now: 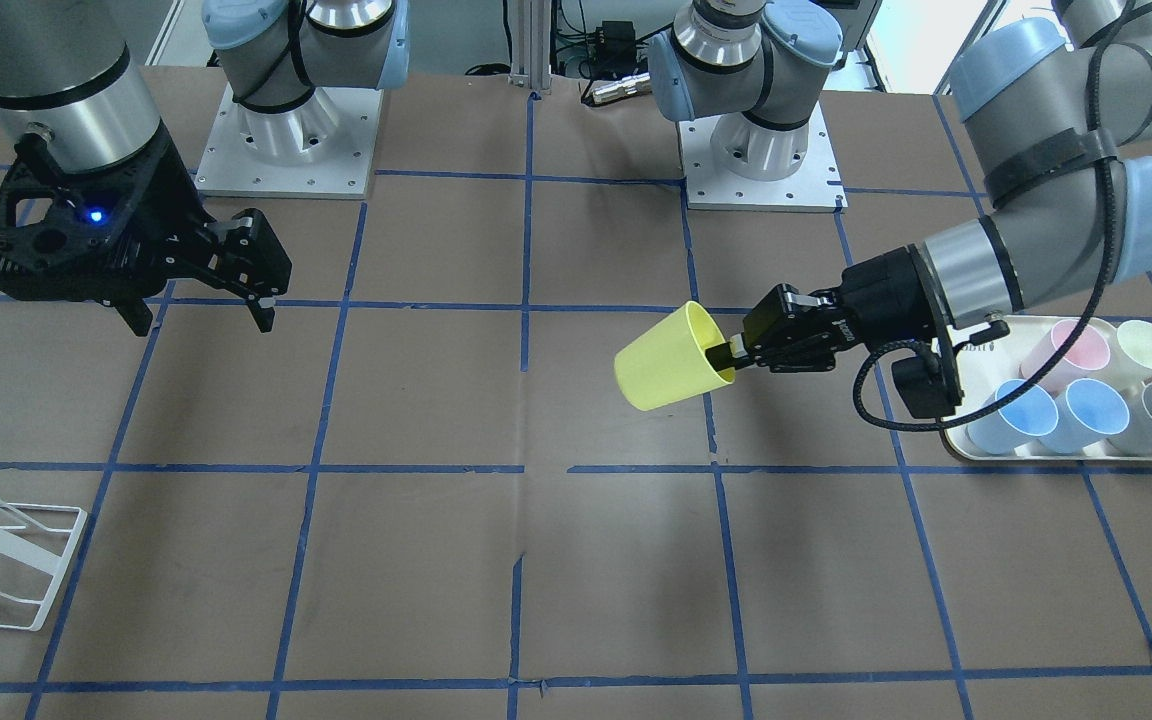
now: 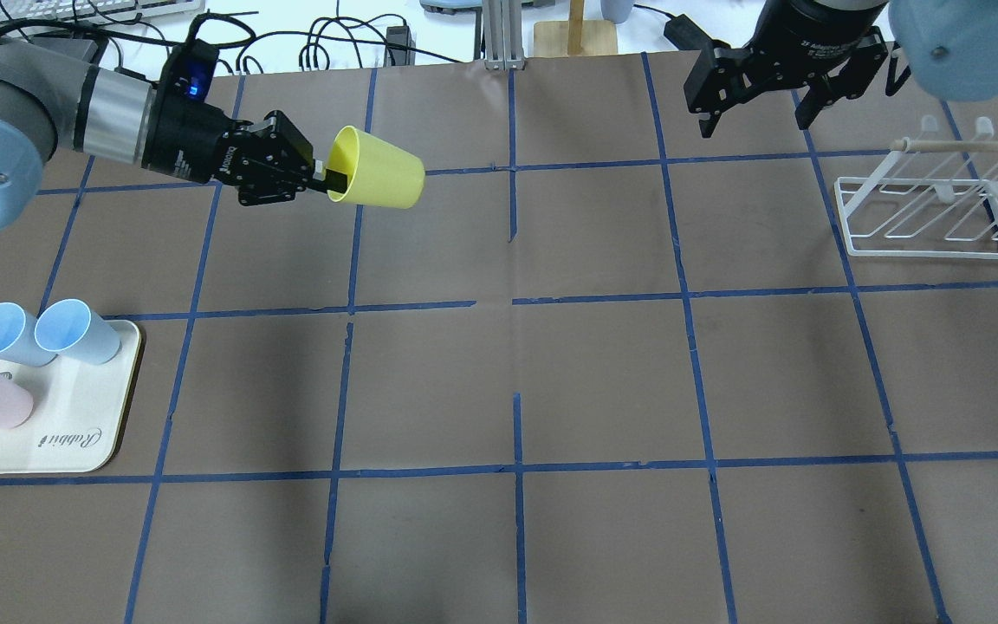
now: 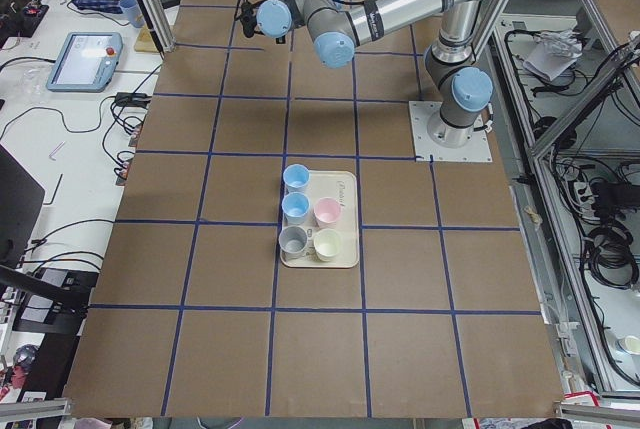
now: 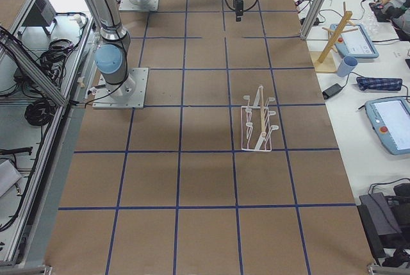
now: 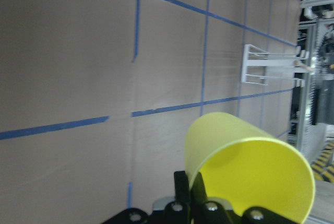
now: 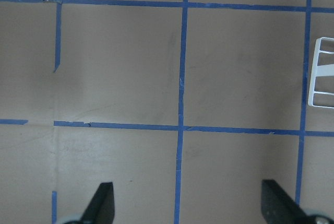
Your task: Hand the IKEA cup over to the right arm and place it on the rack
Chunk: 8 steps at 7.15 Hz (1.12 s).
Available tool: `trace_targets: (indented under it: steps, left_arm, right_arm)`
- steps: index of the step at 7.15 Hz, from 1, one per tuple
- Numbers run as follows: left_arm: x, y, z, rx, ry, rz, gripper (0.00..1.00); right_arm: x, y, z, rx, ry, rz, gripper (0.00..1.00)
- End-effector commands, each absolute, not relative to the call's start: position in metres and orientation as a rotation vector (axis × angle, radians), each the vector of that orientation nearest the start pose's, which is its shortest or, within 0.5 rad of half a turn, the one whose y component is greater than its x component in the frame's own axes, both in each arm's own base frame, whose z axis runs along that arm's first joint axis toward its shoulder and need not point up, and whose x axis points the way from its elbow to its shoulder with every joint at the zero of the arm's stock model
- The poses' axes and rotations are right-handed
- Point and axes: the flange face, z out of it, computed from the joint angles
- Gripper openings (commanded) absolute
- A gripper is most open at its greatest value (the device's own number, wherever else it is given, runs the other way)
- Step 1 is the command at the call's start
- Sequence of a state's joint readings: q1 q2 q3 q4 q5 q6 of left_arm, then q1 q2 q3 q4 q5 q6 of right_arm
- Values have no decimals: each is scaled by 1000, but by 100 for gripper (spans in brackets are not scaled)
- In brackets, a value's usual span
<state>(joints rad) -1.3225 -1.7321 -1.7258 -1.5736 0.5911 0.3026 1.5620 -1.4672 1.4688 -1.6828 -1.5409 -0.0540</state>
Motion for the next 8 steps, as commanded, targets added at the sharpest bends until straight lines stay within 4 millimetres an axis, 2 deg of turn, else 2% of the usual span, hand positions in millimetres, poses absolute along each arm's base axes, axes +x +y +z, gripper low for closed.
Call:
trace_targets:
  steps: [1,2,4,5,6,8]
  left_arm:
    - [-143,-547,372,234,-1842,-121,0]
    - [-168,-544,367,244,-1774,-166,0]
    - [-203,-537,375,242,-1659,-203,0]
    - [-218,-533,374,220,-1648,-220,0]
    - [-229,-534,377,234,-1569,-227,0]
    - [-253,-532,376,235,-1471,-250,0]
  right_arm:
    - [121,-548,493,-16,3000,-101,100]
    - [100,-551,502,41,2888,-54,100]
    - [25,-550,515,14,2666,-2,100]
    - [-2,-546,519,-5,2550,-16,100]
    - [-16,-543,520,20,2412,-38,100]
    - [-5,-538,525,82,2162,-40,100]
